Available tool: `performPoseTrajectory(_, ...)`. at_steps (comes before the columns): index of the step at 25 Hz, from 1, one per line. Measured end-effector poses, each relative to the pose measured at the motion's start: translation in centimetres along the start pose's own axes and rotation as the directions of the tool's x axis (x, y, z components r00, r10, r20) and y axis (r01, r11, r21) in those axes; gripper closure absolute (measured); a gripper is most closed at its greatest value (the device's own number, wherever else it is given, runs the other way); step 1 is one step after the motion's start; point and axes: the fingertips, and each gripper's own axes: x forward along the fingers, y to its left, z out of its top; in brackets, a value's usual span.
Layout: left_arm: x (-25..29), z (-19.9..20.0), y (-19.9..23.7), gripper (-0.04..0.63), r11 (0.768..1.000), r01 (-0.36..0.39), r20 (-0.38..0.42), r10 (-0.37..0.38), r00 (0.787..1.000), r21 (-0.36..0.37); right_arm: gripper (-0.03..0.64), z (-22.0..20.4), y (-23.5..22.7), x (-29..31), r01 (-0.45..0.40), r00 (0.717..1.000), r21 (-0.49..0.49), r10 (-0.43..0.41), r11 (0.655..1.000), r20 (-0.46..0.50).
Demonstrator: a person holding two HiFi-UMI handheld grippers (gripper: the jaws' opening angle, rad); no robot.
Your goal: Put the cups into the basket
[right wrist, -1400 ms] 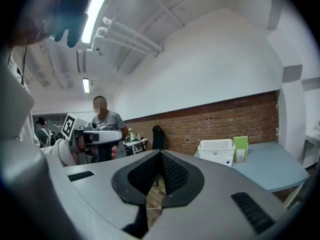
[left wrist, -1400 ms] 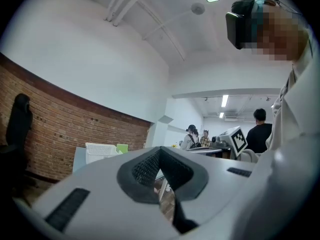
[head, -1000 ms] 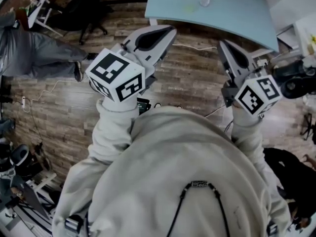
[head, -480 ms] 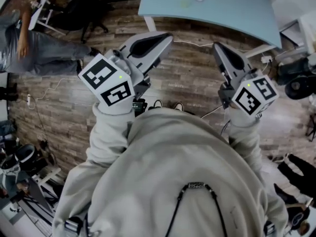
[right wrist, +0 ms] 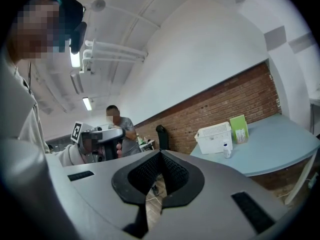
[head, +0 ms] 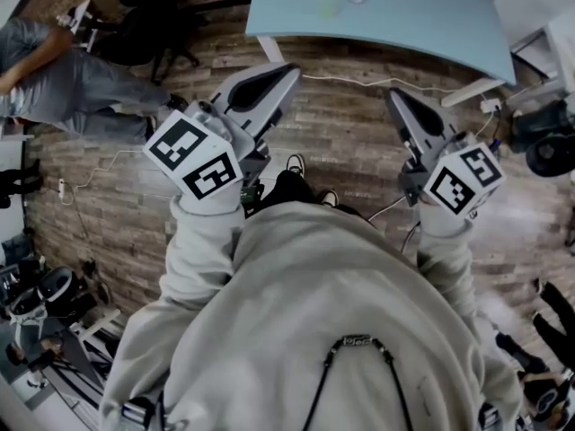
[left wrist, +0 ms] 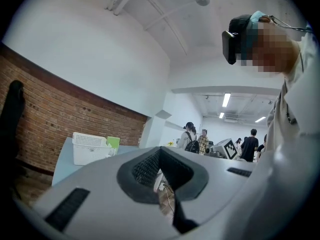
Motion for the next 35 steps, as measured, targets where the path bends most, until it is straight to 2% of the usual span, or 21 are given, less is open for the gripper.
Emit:
performPoseTrajectory(6,1.0,0.6,2.9,0.597,1.000,-0.011,0.040,0.012,0.999,-0.010,0.607,-0.2,-0.9,2.1,-0.005,1.000,-0.006,0.005,1.000,-0.020)
performPoseTrajectory(9,2.2,1.9,5.5,0.598,1.000,-0.017,0.076,0.018,0.997,-0.022,0.607,0.9,-1.5,4.2,-0.013,0.999,-0.031,0.012,0.999,-0.032)
performPoseTrajectory(13,3.5,3.8,8.5,0.598,1.000,-0.003,0.103,0.003,0.995,0.000,0.607,3.1,-3.3,7.5,-0.012,0.998,-0.074,0.007,0.997,-0.060)
performPoseTrajectory(19,5.0,4.7,15.2,0.597,0.998,0.035,0.066,-0.032,0.997,-0.051,0.607,5.8,-4.6,14.6,-0.011,0.997,-0.059,0.007,0.998,-0.074)
performPoseTrajectory(22,5.8,4.8,18.0,0.598,0.997,0.065,0.037,-0.064,0.997,-0.040,0.607,6.1,-5.0,17.6,-0.007,0.996,-0.068,0.001,0.998,-0.090)
performPoseTrajectory(27,7.0,4.4,22.1,0.597,0.995,0.095,0.011,-0.095,0.995,-0.032,0.607,6.0,-7.0,21.1,0.045,0.993,-0.052,-0.050,0.998,-0.110)
performPoseTrajectory(35,7.7,3.3,24.8,0.597,0.986,0.153,-0.002,-0.154,0.988,-0.070,0.607,5.1,-8.8,22.9,0.110,0.982,-0.023,-0.113,0.994,-0.154)
